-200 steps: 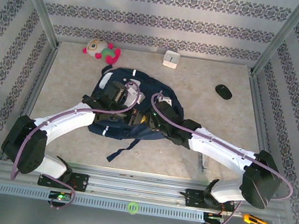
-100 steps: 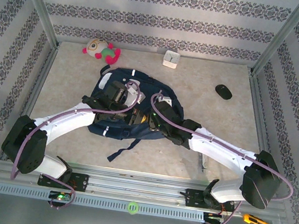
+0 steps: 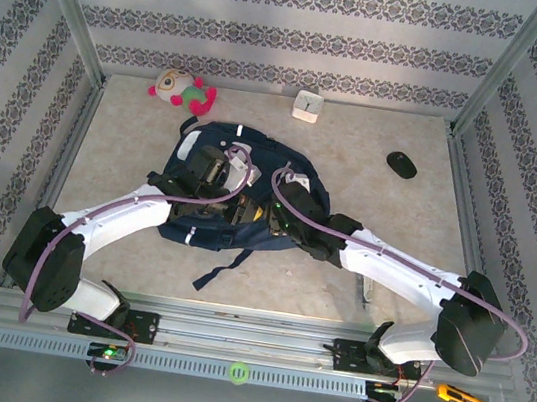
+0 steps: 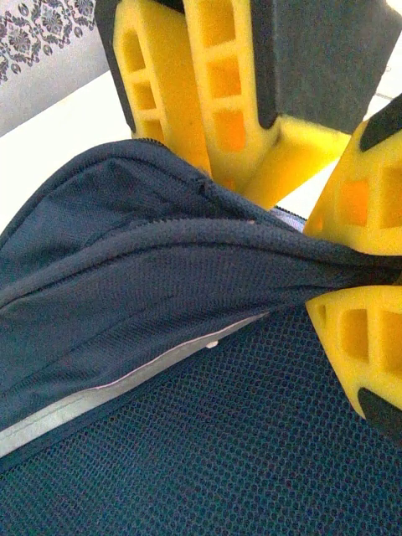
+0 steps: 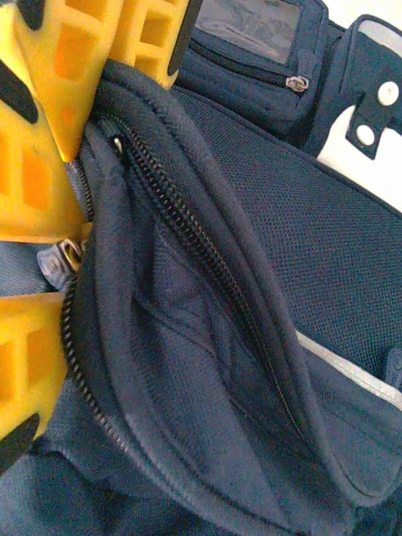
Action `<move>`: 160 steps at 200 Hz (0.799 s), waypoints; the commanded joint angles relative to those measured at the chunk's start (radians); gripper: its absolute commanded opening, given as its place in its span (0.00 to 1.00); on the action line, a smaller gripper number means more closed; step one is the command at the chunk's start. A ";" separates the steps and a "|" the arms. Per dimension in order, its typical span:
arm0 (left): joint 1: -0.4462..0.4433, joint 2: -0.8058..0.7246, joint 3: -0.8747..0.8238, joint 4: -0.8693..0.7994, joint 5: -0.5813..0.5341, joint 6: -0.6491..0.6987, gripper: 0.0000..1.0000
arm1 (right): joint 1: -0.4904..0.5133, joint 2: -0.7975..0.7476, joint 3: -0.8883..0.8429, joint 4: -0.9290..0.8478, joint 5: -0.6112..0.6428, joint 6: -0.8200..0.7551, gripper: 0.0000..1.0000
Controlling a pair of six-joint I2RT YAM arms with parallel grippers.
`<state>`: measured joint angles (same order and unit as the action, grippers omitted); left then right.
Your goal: Pack the student bag
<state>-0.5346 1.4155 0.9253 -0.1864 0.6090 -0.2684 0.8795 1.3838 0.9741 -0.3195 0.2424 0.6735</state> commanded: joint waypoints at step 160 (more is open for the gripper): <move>0.002 -0.024 0.026 -0.022 0.070 -0.018 0.00 | -0.070 -0.002 -0.002 -0.027 -0.109 -0.064 0.39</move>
<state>-0.5346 1.4155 0.9253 -0.1986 0.6170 -0.2661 0.8135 1.3430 0.9409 -0.3241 0.0963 0.6434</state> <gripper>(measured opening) 0.088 0.388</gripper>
